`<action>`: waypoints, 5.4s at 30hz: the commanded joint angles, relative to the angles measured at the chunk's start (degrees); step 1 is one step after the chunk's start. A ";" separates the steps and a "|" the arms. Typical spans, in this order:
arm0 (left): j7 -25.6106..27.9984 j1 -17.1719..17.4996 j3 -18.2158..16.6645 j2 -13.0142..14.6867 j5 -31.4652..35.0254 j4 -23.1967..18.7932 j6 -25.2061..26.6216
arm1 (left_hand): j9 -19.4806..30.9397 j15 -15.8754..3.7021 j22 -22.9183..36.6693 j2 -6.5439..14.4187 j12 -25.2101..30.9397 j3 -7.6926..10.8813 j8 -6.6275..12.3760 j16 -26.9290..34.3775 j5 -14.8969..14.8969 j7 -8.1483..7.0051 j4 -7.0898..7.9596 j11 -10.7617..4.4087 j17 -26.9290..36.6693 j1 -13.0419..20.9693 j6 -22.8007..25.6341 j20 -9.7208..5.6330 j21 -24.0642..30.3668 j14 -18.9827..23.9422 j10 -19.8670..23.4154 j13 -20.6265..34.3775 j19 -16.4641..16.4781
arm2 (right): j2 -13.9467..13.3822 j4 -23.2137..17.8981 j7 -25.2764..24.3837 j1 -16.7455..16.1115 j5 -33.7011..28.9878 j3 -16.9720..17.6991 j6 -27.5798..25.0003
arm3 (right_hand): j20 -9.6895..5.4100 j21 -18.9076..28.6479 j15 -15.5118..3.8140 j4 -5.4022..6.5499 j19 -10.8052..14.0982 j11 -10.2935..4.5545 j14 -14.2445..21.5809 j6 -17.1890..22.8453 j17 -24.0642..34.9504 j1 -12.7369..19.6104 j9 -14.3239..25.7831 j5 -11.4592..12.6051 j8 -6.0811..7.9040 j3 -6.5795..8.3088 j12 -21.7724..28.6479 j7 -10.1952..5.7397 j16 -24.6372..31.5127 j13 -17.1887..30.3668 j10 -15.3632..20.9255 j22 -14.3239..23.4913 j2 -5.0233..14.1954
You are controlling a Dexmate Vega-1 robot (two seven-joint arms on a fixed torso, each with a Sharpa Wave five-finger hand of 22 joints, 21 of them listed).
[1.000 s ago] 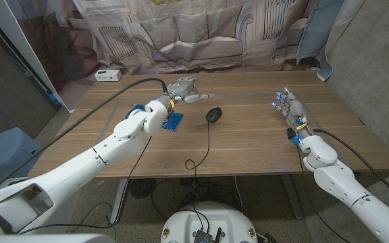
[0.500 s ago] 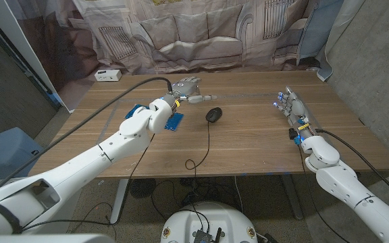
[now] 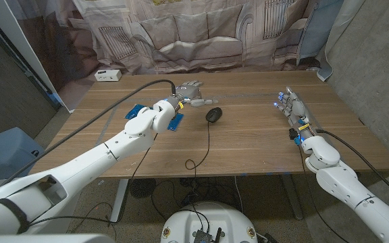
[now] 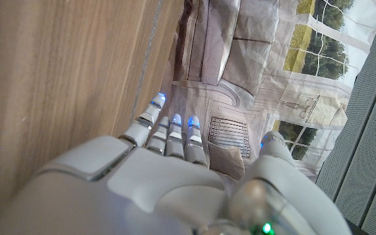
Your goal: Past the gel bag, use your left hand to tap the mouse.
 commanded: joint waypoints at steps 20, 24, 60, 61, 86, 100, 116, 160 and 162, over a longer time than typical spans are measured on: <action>-4.27 -1.38 2.67 1.72 3.02 1.84 -4.05 | 0.12 0.70 0.44 0.11 -0.27 -2.35 -2.06 -0.07 1.34 -1.72 1.54 0.44 0.31 -1.79 -10.16 -0.22 -0.11 -5.54 -7.73 0.13 -5.04 | 0.03 -0.26 -0.36 -0.10 -0.07 0.32 -0.31 | 0.60 -0.58 0.43 -0.43 0.21 0.22 0.09 0.68 0.02 -0.29 0.31 -0.11 -0.16 -0.16 -0.28 -0.06 -0.07 0.08 0.45 0.11 0.50; -4.86 -1.03 2.70 1.86 3.47 1.88 -4.02 | 0.12 0.76 0.45 0.20 -0.24 -2.64 -2.07 -0.09 1.48 -2.07 1.73 0.63 0.32 -1.97 -11.81 -0.34 -0.10 -6.37 -8.72 0.14 -5.74 | 0.07 -0.21 -0.39 -0.20 -0.01 0.28 -0.39 | 0.64 -0.64 0.43 -0.42 0.25 0.16 0.11 0.74 0.03 -0.32 0.31 -0.12 -0.15 -0.19 -0.29 -0.09 -0.08 0.08 0.48 0.11 0.51; -12.06 -3.70 5.20 -0.33 5.17 5.27 -6.66 | 0.04 1.75 0.68 1.30 -0.14 -5.99 -2.07 0.15 3.24 -3.99 3.84 1.19 0.51 -3.75 -25.78 -1.35 0.04 -15.48 -20.63 0.27 -13.86 | -0.34 -1.28 -1.08 -1.12 -0.10 0.55 -0.95 | 0.92 -1.23 0.64 -0.50 0.33 0.26 0.21 0.94 0.05 -0.41 0.32 -0.13 -0.19 -0.33 -0.38 -0.27 -0.14 0.10 0.63 0.14 0.61; -12.09 -3.81 5.30 -0.44 5.21 5.47 -6.70 | 0.04 1.81 0.68 1.31 -0.15 -6.01 -2.06 0.16 3.25 -4.01 3.85 1.18 0.51 -3.74 -25.84 -1.35 0.05 -15.48 -20.72 0.27 -13.87 | -0.39 -1.33 -1.12 -1.13 -0.14 0.56 -1.01 | 0.92 -1.24 0.61 -0.50 0.33 0.22 0.19 0.93 0.05 -0.42 0.32 -0.13 -0.20 -0.34 -0.39 -0.27 -0.15 0.10 0.62 0.14 0.61; -11.58 -4.50 6.35 -1.22 5.39 7.31 -6.68 | 0.04 1.86 0.64 1.79 0.83 -6.36 -1.13 0.77 3.59 -5.06 3.79 1.34 0.46 -3.23 -25.42 -1.10 0.58 -14.51 -19.81 0.28 -13.50 | -0.19 -0.82 -0.94 -0.39 -0.28 0.46 -0.99 | 1.02 -1.62 0.59 -0.58 0.38 0.36 0.22 1.07 0.05 -0.45 0.32 -0.14 -0.22 -0.43 -0.41 -0.16 -0.21 0.11 0.79 0.16 0.65; -12.04 -4.10 6.76 -1.16 5.37 6.94 -6.02 | 0.03 1.66 0.61 2.18 1.44 -6.43 -0.63 1.07 3.77 -5.50 3.64 1.13 0.42 -2.70 -24.35 -0.93 0.81 -13.59 -18.62 0.28 -13.15 | 0.07 -0.30 -0.11 -0.69 0.41 0.64 -0.13 | 1.11 -1.81 0.62 -0.61 0.41 0.42 0.31 1.22 0.05 -0.54 0.33 -0.15 -0.21 -0.55 -0.42 -0.05 -0.22 0.12 0.88 0.17 0.55; -12.42 -3.19 6.87 -0.88 5.18 6.43 -4.97 | 0.03 1.70 0.58 2.47 1.83 -6.53 -0.33 1.15 3.92 -5.55 3.48 0.99 0.39 -2.22 -23.41 -0.89 0.94 -13.08 -17.74 0.27 -12.90 | -0.08 -0.62 0.07 -0.90 0.70 0.59 -0.43 | 1.17 -1.94 0.67 -0.65 0.48 0.44 0.36 1.39 0.05 -0.56 0.33 -0.15 -0.18 -0.59 -0.45 0.02 -0.24 0.13 0.91 0.17 0.57; -9.56 -1.74 5.16 -0.17 4.45 5.00 -3.23 | 0.11 1.40 0.47 3.11 3.47 -7.04 -0.08 1.79 4.01 -6.29 2.76 1.90 0.26 -0.34 -20.94 0.19 1.84 -9.32 -12.97 0.25 -10.06 | -0.09 -1.23 -0.48 -1.50 0.69 0.77 -0.73 | 1.23 -2.32 0.69 -0.72 0.59 0.41 0.26 1.67 0.07 -0.62 0.33 -0.14 -0.20 -0.73 -0.53 0.04 -0.36 0.15 0.96 0.19 0.66; -9.29 -1.71 5.10 -0.15 4.55 4.88 -3.14 | 0.11 1.50 0.46 3.12 3.55 -7.06 -0.03 1.78 3.98 -6.28 2.71 1.96 0.25 -0.24 -20.76 0.23 1.86 -9.19 -12.71 0.25 -9.93 | -0.04 -1.13 -0.44 -1.46 0.66 0.76 -0.62 | 1.23 -2.33 0.70 -0.73 0.61 0.42 0.29 1.70 0.07 -0.62 0.33 -0.14 -0.19 -0.73 -0.54 0.05 -0.35 0.15 0.96 0.19 0.65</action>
